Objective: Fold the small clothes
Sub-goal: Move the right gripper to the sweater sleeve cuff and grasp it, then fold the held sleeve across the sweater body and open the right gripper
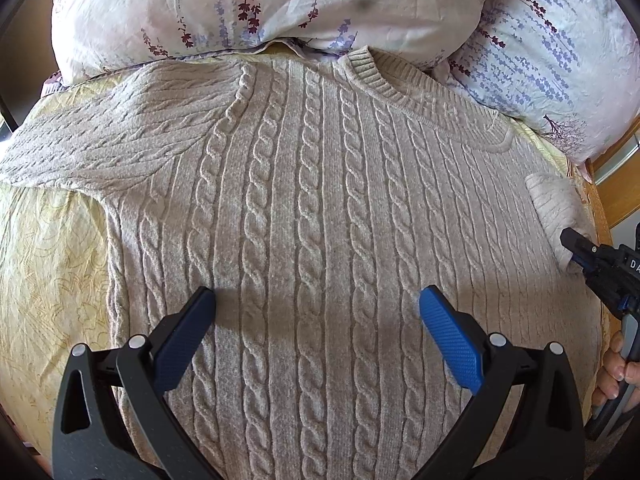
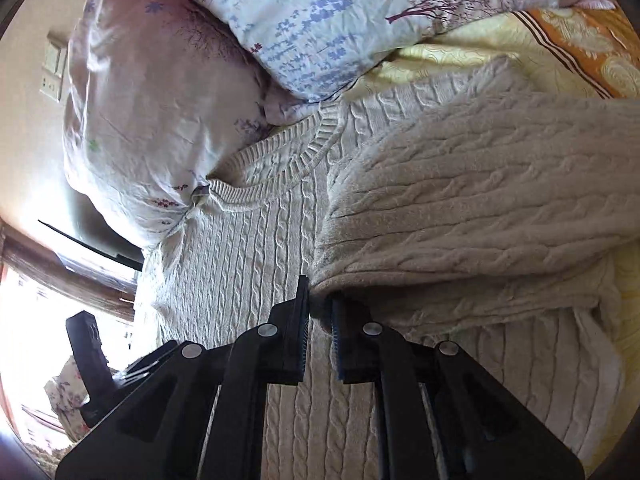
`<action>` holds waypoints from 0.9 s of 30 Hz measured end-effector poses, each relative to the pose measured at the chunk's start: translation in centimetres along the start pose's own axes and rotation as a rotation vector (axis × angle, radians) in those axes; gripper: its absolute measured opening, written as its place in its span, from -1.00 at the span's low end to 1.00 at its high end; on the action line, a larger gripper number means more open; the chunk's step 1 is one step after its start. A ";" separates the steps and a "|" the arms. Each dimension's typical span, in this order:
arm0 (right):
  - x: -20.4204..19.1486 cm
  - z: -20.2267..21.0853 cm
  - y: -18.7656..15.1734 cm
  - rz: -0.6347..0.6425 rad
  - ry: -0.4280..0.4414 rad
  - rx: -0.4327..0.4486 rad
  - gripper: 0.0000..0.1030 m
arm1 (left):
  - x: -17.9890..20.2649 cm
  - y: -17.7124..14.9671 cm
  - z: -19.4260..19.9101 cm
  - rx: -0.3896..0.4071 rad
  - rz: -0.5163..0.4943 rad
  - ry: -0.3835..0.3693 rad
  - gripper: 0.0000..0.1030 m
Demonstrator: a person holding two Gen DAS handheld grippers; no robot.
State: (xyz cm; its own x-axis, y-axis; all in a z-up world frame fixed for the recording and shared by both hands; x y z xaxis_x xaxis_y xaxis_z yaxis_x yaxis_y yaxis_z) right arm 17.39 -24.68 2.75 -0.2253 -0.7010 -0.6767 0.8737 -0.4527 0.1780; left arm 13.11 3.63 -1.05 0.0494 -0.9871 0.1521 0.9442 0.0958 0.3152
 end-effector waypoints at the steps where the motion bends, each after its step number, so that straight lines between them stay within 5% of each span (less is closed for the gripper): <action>1: 0.5 0.7 0.4 -0.033 -0.004 0.021 -0.37 | 0.1 0.0 -0.1 0.001 -0.004 0.007 0.97; 3: 2.3 2.5 1.4 -0.106 -0.008 0.089 0.22 | 0.3 -0.1 -0.2 -0.003 -0.021 0.032 0.97; 7: 7.1 5.6 1.9 -0.330 0.052 0.204 0.25 | 0.7 -0.1 -0.6 -0.013 -0.046 0.068 0.97; 14: 13.9 9.2 1.6 -0.587 0.067 0.363 -0.11 | -0.6 0.2 0.1 0.024 0.012 -0.023 0.97; 18: 15.7 9.0 2.0 -0.660 0.104 0.371 -0.66 | -2.5 0.5 1.2 0.096 0.084 -0.068 0.97; 22: 13.2 7.6 2.7 -0.611 0.221 0.338 -0.78 | -5.6 1.3 2.5 0.172 0.151 -0.003 0.97; 27: 6.4 3.8 4.6 -0.475 0.383 0.216 -0.78 | -11.5 1.9 4.2 0.228 0.350 -0.072 0.97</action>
State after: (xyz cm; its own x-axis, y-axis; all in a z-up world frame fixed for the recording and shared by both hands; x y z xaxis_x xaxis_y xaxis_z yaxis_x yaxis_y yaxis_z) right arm 18.35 -33.38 1.95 -0.3617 -0.1690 -0.9169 0.6011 -0.7940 -0.0908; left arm 12.95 15.66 1.68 0.3238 -0.8792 0.3495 0.7780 0.4576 0.4305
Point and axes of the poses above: each gripper's, at about its wrist camera, not at the fingertips, and z roughly against the way its jaws point, x to its right, y to its top, the point moved 2 cm from there along -z, roughly the way its jaws point, and after that the axes turned 7 degrees about -x, right-handed, at the moved point
